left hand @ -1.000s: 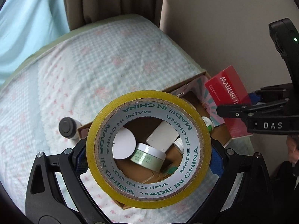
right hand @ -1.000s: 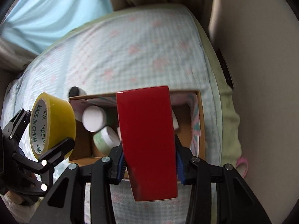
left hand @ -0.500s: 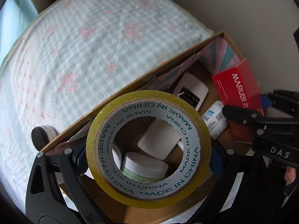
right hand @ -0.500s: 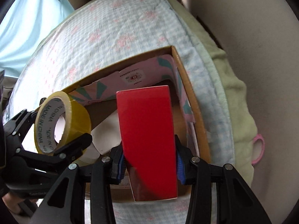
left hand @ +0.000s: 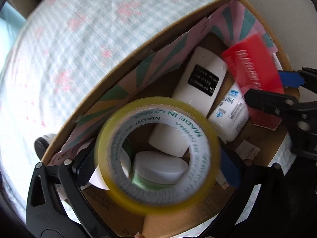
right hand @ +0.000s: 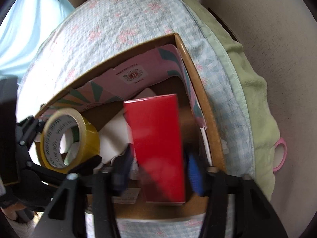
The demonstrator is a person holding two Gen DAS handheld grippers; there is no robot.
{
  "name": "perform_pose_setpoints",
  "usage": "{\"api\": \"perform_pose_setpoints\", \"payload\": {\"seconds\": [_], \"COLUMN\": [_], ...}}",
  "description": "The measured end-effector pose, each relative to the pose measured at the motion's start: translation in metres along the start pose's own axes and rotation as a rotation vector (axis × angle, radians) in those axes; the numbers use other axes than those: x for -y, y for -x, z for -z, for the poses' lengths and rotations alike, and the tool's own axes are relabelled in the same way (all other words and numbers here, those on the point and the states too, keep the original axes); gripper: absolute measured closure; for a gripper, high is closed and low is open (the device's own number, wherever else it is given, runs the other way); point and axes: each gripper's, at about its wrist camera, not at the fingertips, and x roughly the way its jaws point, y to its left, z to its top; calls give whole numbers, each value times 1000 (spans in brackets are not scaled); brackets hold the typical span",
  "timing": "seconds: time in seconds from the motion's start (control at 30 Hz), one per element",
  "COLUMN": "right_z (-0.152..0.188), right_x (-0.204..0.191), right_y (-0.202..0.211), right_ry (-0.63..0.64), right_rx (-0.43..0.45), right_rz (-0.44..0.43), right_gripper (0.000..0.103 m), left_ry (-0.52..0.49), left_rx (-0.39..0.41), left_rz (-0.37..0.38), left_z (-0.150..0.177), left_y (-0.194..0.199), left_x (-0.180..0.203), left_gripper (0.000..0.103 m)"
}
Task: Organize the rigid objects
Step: 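Carry tape roll and red box into the cardboard box and release both, then withdraw both tools from the box toward the earbud case and black jar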
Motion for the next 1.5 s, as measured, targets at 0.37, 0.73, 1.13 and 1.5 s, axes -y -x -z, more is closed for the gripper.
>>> {"api": "perform_pose_setpoints", "payload": {"seconds": [0.37,0.73,1.13,1.5], "right_z": [32,50,102,122], "right_x": [-17,-48,-145,-244], "right_y": [50,112,184,183], "right_ry": [74,155,349,372], "right_rx": [152,223,421,427], "right_rz": [-16,9,73,126], "right_gripper": [0,0,0,0], "left_ry": [72,195,355,305], "left_rx": [85,195,397,508], "left_rz": [-28,-62,-117,-176], "left_z": [36,86,210,302], "left_y": [60,138,225,230], "left_x": [3,-6,-63,-150], "left_gripper": [0,0,0,0]}}
